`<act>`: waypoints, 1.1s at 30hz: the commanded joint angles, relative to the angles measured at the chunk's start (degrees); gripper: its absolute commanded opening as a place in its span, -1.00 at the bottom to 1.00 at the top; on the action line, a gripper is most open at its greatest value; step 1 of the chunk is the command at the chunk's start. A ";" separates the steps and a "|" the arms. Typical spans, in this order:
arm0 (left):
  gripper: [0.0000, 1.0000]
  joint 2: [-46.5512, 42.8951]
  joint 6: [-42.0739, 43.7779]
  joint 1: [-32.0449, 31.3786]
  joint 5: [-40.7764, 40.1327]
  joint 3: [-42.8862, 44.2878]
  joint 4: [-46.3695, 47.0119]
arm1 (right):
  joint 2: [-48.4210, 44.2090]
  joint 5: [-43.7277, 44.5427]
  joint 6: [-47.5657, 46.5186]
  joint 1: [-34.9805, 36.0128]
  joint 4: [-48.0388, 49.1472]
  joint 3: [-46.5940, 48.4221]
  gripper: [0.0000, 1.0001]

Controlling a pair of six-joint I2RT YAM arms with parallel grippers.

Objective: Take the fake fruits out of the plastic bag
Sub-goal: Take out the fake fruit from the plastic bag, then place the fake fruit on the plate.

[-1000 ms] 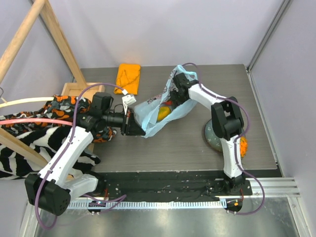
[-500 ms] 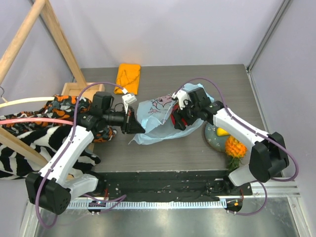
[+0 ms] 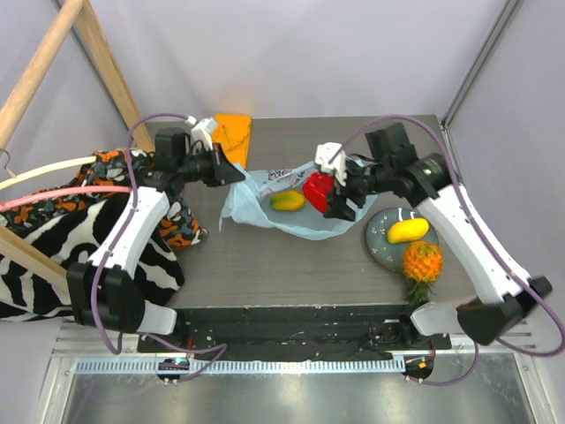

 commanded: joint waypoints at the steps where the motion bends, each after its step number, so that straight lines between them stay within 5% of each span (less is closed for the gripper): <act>1: -1.00 3.86 -7.91 4.76 -7.15 7.24 4.92 | -7.14 3.15 -16.92 -3.29 -17.91 -0.51 -0.98; 5: -1.00 4.93 -7.39 5.73 -7.86 11.11 4.22 | -10.76 4.48 -24.22 -13.83 -20.74 -7.98 -0.97; 11: -1.00 3.18 -7.65 5.73 -5.92 9.80 4.66 | -3.74 4.56 -30.13 -28.00 -19.96 -12.13 -0.98; 21: -1.00 -1.22 -5.55 6.96 -5.84 7.34 3.52 | 9.45 12.29 -29.42 -27.83 -2.83 -16.00 -0.98; 33: -1.00 -4.12 -5.55 8.63 -5.13 4.79 3.08 | 17.37 17.40 -32.59 -24.58 -6.16 -15.54 -0.89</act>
